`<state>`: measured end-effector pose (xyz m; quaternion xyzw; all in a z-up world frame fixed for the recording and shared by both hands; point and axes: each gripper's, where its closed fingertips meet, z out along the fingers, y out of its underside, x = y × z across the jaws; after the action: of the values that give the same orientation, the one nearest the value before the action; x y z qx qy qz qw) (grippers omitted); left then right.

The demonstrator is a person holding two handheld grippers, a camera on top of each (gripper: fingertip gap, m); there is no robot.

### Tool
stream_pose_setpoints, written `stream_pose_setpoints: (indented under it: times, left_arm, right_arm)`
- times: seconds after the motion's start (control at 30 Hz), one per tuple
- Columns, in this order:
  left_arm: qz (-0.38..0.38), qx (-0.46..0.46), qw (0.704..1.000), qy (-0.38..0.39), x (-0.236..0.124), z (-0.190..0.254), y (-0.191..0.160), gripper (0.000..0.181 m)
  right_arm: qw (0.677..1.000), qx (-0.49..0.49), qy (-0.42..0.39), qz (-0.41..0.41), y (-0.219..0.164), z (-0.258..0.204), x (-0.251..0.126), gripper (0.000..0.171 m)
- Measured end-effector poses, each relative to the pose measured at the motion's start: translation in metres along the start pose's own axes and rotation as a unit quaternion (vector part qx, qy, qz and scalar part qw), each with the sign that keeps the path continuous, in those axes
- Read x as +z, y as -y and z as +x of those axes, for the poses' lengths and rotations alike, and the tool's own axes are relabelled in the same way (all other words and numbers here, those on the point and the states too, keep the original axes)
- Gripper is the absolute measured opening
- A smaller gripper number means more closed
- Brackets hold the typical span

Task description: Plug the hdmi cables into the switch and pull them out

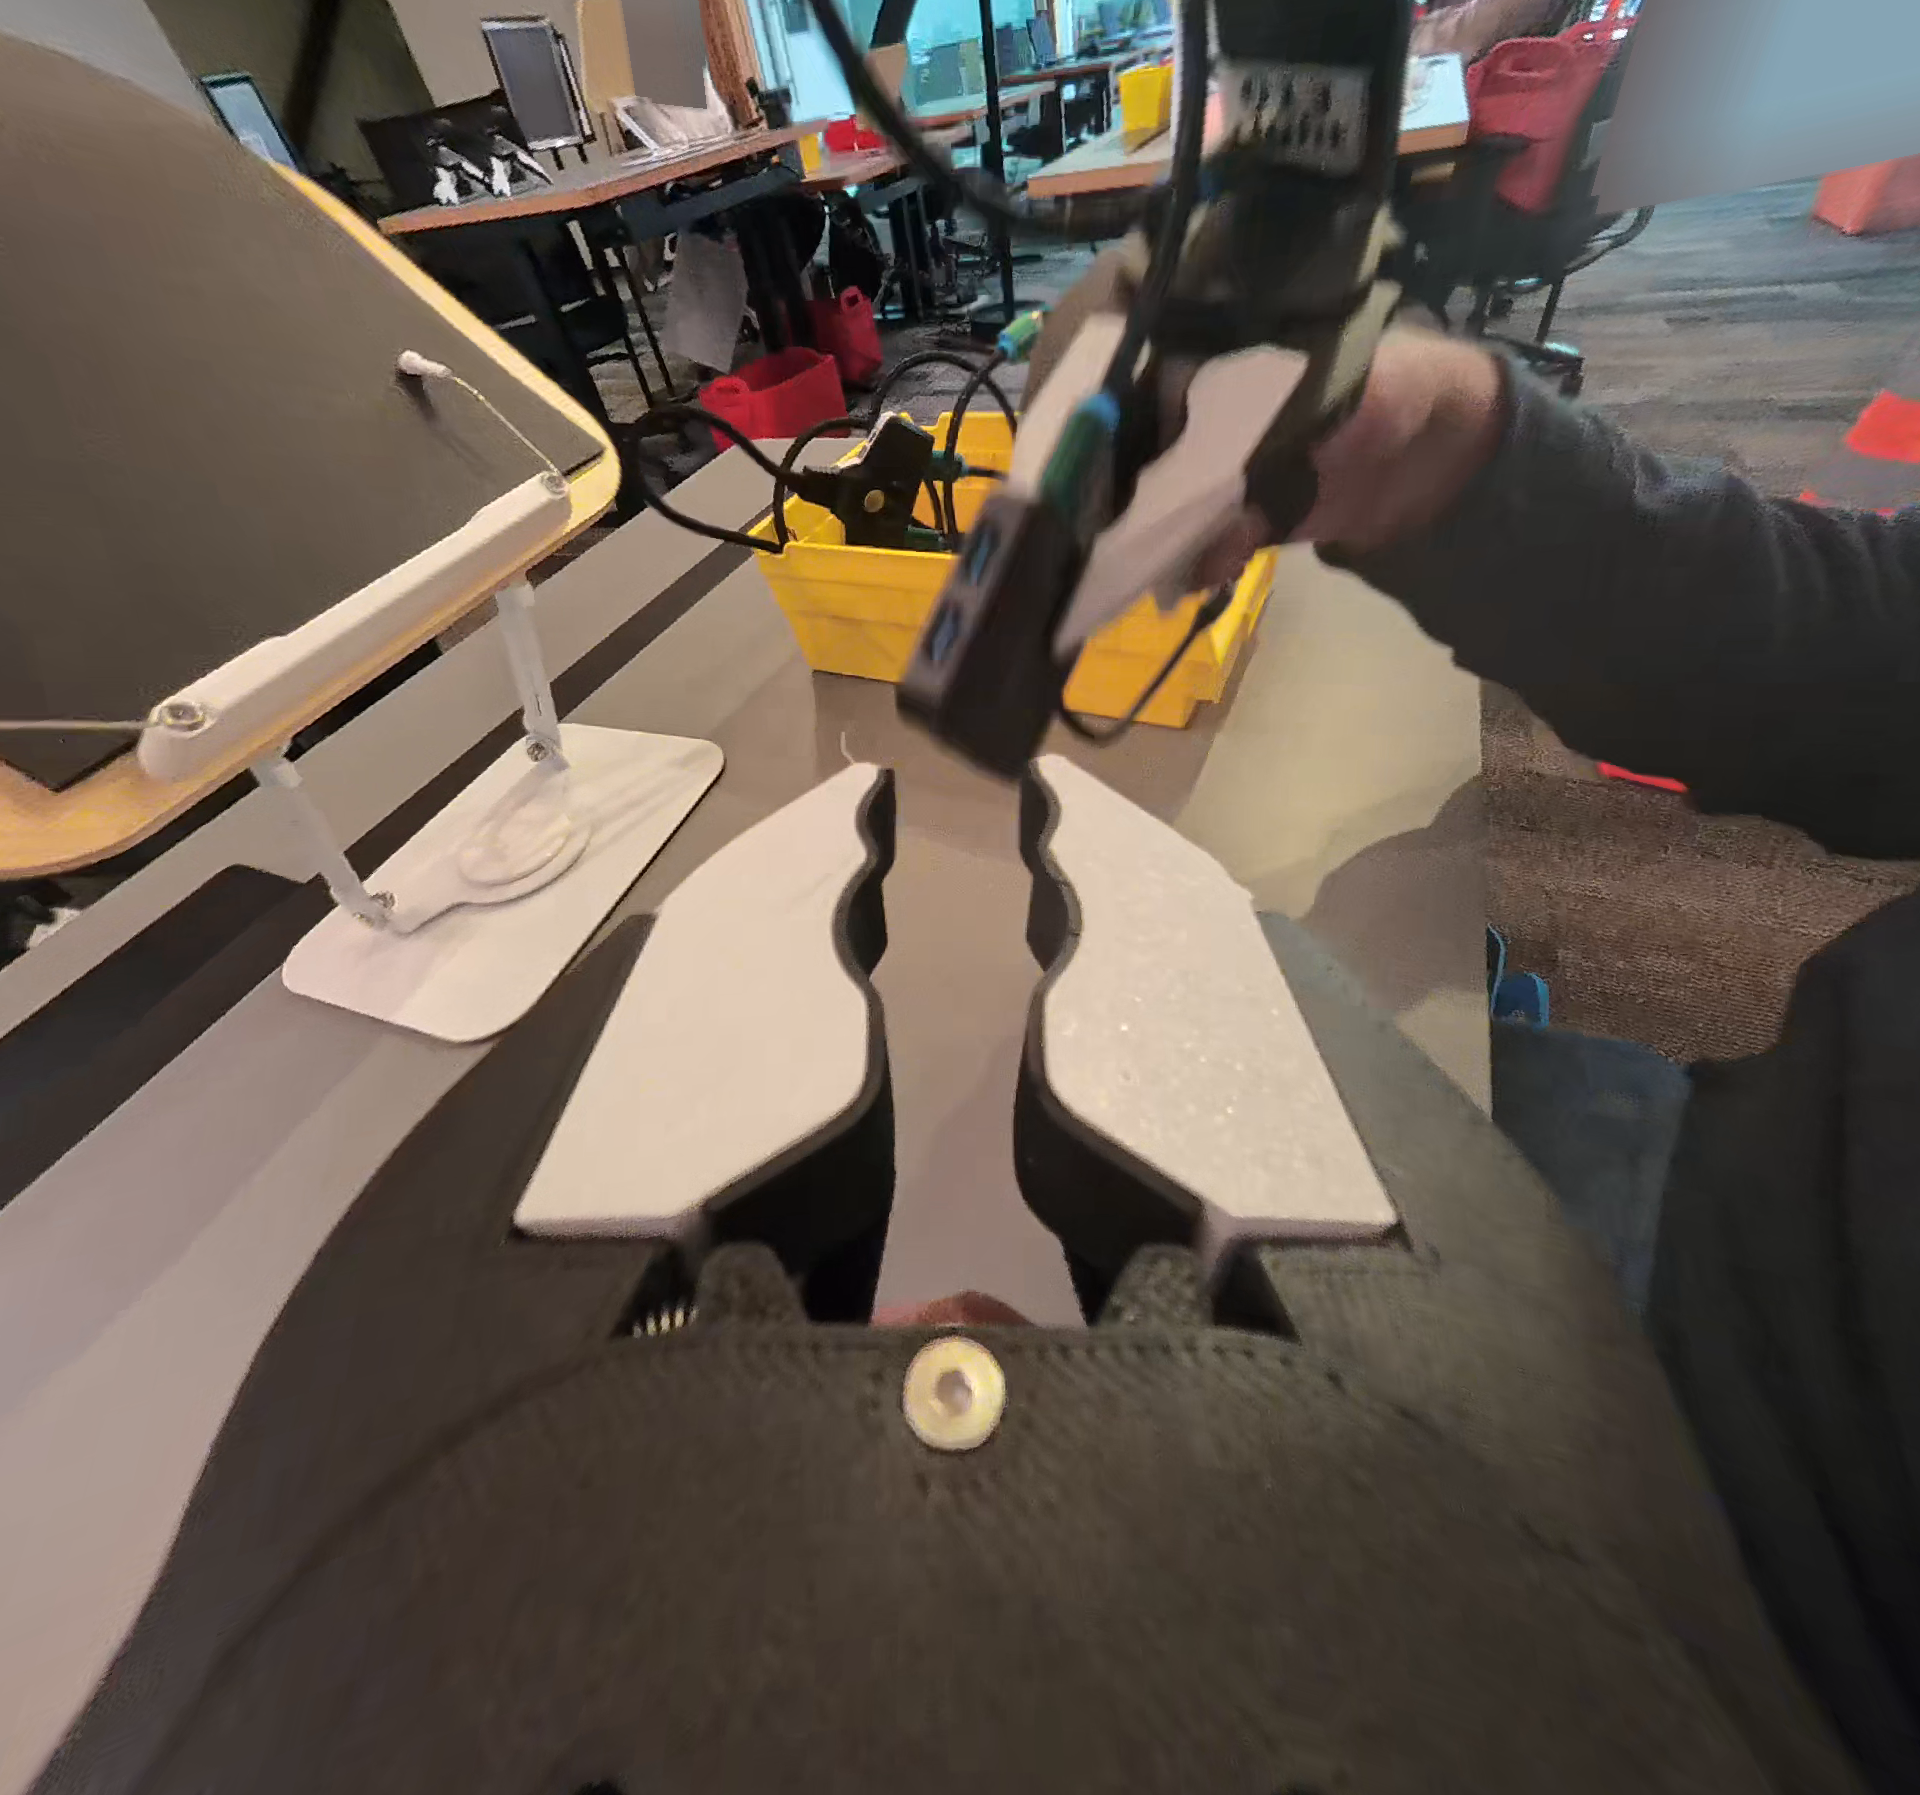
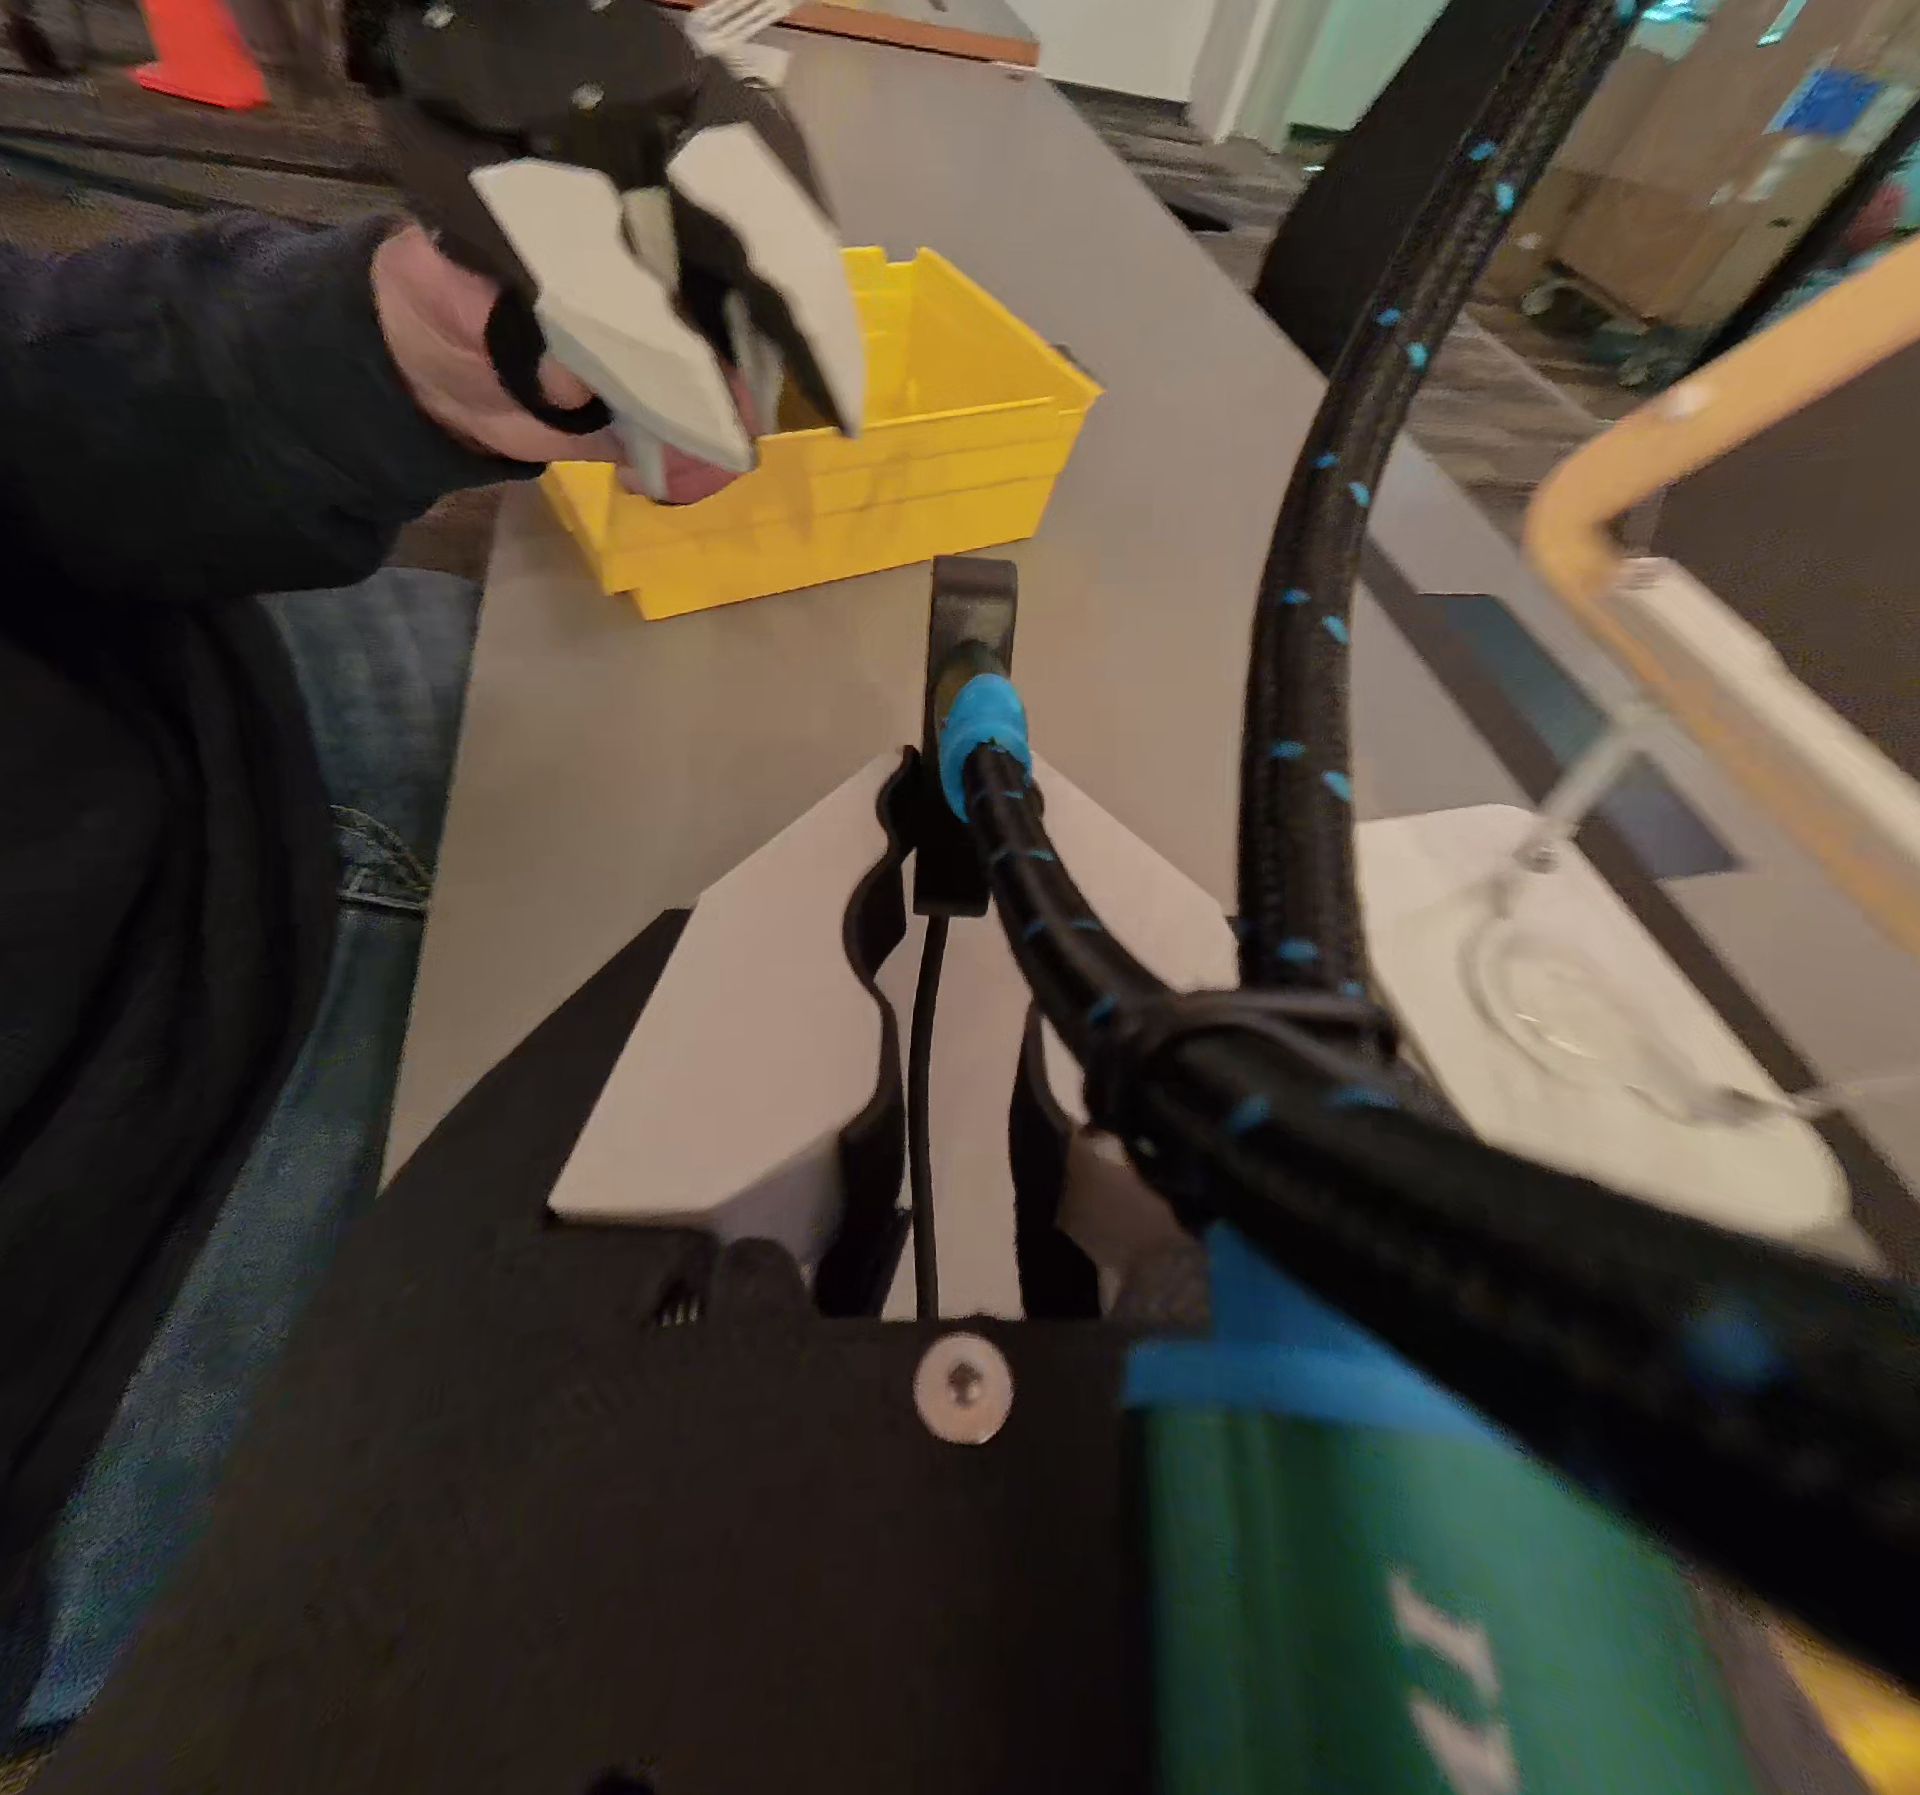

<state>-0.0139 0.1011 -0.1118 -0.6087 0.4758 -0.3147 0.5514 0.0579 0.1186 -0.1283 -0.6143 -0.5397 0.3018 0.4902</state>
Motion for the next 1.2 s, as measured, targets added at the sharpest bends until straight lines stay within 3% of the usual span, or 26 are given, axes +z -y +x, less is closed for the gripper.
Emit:
stream_pose_setpoints:
  times: [0.2,0.4,0.57,0.9,1.0,1.13,1.2]
  left_arm:
    - [-0.014,-0.018,1.000,0.000,-0.003,-0.001,-0.013,0.018]
    - [-0.049,-0.012,0.999,-0.007,0.007,0.004,-0.028,0.018]
    - [-0.074,-0.009,0.997,-0.017,0.015,0.009,-0.037,0.018]
    - [-0.103,-0.011,0.994,-0.033,0.024,0.015,-0.051,0.018]
    - [-0.106,-0.016,0.994,-0.037,0.024,0.015,-0.054,0.018]
    - [-0.113,-0.016,0.993,-0.042,0.024,0.016,-0.058,0.019]
    - [-0.114,-0.016,0.992,-0.042,0.023,0.016,-0.059,0.019]
  right_arm:
    - [0.989,-0.012,-0.140,-0.040,0.014,0.090,-0.097,0.012]
    - [0.947,0.042,-0.236,-0.213,-0.066,0.175,-0.172,0.013]
    - [0.924,0.077,-0.195,-0.320,-0.147,0.196,-0.178,0.012]
    - [0.879,0.115,-0.111,-0.449,-0.241,0.191,-0.137,0.012]
    - [0.867,0.128,-0.094,-0.472,-0.248,0.187,-0.137,0.012]
    - [0.827,0.093,-0.090,-0.547,-0.247,0.182,-0.158,0.029]
    - [0.828,0.080,-0.110,-0.544,-0.235,0.185,-0.163,0.032]
